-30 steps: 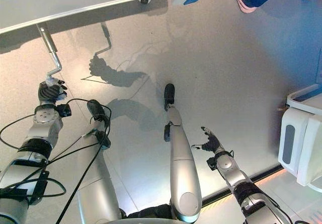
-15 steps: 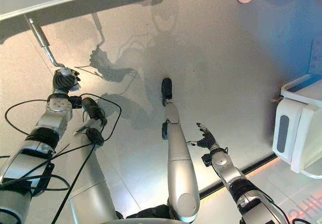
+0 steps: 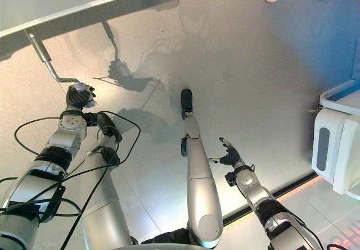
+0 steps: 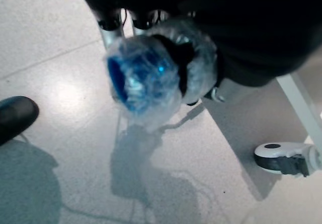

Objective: Raise the hospital bed

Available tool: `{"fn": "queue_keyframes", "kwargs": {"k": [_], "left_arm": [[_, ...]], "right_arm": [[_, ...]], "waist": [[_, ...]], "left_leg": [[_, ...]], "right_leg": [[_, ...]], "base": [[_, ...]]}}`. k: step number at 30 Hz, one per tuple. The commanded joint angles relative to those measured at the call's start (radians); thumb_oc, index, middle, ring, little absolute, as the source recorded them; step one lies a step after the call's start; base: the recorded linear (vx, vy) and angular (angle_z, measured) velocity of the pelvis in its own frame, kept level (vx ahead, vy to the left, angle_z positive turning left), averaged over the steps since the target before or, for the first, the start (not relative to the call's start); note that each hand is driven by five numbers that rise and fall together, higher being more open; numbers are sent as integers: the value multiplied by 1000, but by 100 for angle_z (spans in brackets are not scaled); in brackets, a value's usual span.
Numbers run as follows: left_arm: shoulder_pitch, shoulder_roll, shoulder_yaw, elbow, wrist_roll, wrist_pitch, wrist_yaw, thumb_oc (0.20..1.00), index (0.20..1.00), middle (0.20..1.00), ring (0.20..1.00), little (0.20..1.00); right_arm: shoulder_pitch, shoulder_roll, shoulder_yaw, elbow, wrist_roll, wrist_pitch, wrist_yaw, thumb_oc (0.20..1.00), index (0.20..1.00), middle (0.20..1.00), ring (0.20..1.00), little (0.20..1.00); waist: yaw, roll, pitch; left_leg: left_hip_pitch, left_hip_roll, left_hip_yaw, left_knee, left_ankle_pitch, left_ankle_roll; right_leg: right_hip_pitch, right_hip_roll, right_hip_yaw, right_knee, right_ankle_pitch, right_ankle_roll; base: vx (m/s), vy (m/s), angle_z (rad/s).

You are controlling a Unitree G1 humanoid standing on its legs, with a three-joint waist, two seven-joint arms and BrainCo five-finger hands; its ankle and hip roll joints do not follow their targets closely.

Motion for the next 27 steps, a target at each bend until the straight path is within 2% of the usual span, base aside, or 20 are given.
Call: {"fn": "queue_keyframes", "kwargs": {"k": [1,2,3,4,8,12,13,14,18,20,22,25,26,27], "left_arm": [[46,28,0,-49,47,-27,-4,247,247,247,247,247],[43,23,-1,-47,46,-27,-6,442,442,442,442,442],[46,19,-1,-45,43,-26,-9,787,787,787,787,787],[50,14,0,-46,40,-25,-11,1000,1000,1000,1000,1000],[61,-10,1,-42,32,-22,-16,1000,1000,1000,1000,1000],[118,-48,-2,-50,33,-21,-37,1000,1000,1000,1000,1000],[137,-65,3,-57,20,-24,-48,1000,1000,1000,1000,1000],[162,-81,4,-60,12,-26,-57,1000,1000,1000,1000,1000],[290,-142,25,-38,11,-18,-94,1000,1000,1000,1000,1000],[351,-170,34,26,18,-12,-124,1000,1000,1000,1000,1000],[446,-204,54,57,46,0,-157,1000,1000,1000,1000,1000],[445,-204,54,57,46,1,-157,1000,1000,1000,1000,1000],[509,-228,93,122,51,5,-179,1000,1000,1000,1000,1000],[535,-239,107,119,51,5,-186,1000,1000,1000,1000,1000]], "right_arm": [[30,-25,10,-9,-20,3,6,1000,1000,1000,1000,1000],[28,-25,8,-9,-19,3,6,1000,1000,1000,1000,1000],[31,-25,6,-8,-20,4,6,1000,1000,1000,1000,1000],[33,-26,3,-9,-22,5,6,1000,1000,1000,1000,1000],[39,-21,-4,13,-25,13,9,1000,1000,1000,1000,1000],[44,-7,-19,64,-24,26,13,1000,1000,1000,1000,1000],[30,-2,-29,86,-26,31,17,1000,1000,1000,1000,1000],[30,1,-35,114,-24,36,21,1000,1000,1000,1000,1000],[22,3,-71,183,-23,56,37,1000,1000,1000,1000,1000],[18,4,-92,226,-26,63,44,1000,1000,1000,1000,1000],[29,0,-121,257,-38,70,53,1000,1000,1000,1000,1000],[28,0,-122,257,-38,70,53,1000,1000,1000,1000,1000],[37,3,-155,305,-41,73,60,1000,1000,1000,1000,1000],[43,2,-164,316,-45,77,61,1000,1000,1000,1000,1000]], "waist": [[24,-50,7],[26,-46,7],[27,-42,7],[28,-39,7],[36,-21,7],[54,10,7],[59,23,7],[68,34,7],[104,82,7],[118,100,7],[136,124,7],[136,125,7],[152,145,7],[158,153,7]], "left_leg": [[40,-20,-14,-41,37,-33],[46,-23,-18,-52,45,-34],[54,-24,-18,-65,52,-36],[61,-26,-19,-77,57,-36],[107,-36,-22,-126,88,-42],[194,-47,-24,-189,117,-46],[200,-58,-20,-222,161,-40],[227,-62,-22,-239,169,-41],[386,-65,-29,-332,198,-46],[471,-63,-27,-368,207,-53],[601,-56,-31,-412,212,-58],[600,-56,-31,-413,214,-58],[715,-41,-34,-436,215,-63],[752,-36,-38,-439,213,-63]], "right_leg": [[17,-54,5,7,3,72],[19,-54,3,8,2,72],[24,-54,1,10,1,72],[28,-55,-1,11,-1,72],[59,-56,-12,26,-12,69],[131,-58,-26,37,-27,63],[133,-63,-29,29,-4,59],[161,-64,-35,28,-7,58],[298,-65,-64,22,-30,52],[375,-63,-80,18,-45,48],[494,-56,-105,14,-67,43],[493,-56,-105,13,-65,43],[604,-53,-132,13,-88,38],[643,-51,-141,14,-98,38]], "base": [[-31,-76,13],[-43,-91,12],[-32,-55,6],[-32,-49,7],[-28,-67,7],[-25,-43,6],[-69,-42,4],[-66,-38,10],[35,-33,10],[75,-48,14],[92,-42,13],[35,-17,12],[95,-57,17],[118,-70,20]]}}
